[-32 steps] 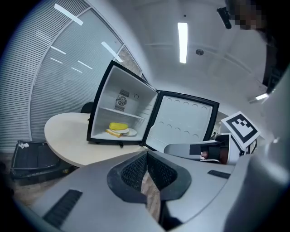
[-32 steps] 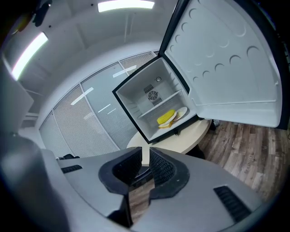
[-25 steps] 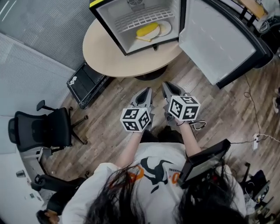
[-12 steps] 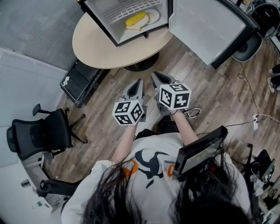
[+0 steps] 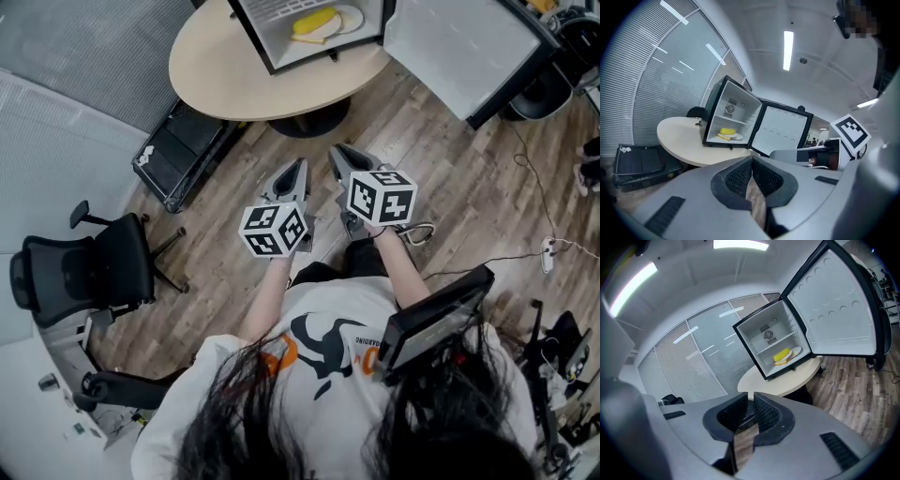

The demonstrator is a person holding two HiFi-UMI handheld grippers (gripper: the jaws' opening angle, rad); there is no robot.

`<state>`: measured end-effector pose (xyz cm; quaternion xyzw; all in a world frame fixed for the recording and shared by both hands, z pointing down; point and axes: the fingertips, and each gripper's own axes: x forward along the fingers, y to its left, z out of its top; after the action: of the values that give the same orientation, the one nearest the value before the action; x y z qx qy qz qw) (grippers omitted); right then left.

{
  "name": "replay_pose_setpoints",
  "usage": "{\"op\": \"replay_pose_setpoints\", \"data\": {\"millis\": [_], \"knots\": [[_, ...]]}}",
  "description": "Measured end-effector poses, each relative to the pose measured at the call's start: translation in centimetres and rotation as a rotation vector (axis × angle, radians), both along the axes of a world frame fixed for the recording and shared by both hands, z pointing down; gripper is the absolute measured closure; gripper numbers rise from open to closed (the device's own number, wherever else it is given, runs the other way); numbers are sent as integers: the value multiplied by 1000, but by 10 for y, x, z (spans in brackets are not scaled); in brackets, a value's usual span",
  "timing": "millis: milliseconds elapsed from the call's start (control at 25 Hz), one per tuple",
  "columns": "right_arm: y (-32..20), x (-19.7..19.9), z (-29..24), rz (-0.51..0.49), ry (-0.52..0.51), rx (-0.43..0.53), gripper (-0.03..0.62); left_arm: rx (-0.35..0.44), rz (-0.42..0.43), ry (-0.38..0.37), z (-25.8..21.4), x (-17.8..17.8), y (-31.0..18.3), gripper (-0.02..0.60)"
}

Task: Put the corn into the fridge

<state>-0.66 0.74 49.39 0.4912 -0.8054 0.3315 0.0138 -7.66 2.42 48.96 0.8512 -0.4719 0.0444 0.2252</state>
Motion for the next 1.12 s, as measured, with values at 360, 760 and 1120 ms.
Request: {"op": "replay_pose_setpoints", "data": {"millis": [360,760,1120], "knots": [[20,-15,2,12,-24,-17,545,18,25,13,-5,-14,12,569],[20,-15,4,14,-6,-17,545,24,25,16,-8,-18,12,569],[7,-6,3,-4,4,-10,545,18,27,5,-6,-4,4,569]]}}
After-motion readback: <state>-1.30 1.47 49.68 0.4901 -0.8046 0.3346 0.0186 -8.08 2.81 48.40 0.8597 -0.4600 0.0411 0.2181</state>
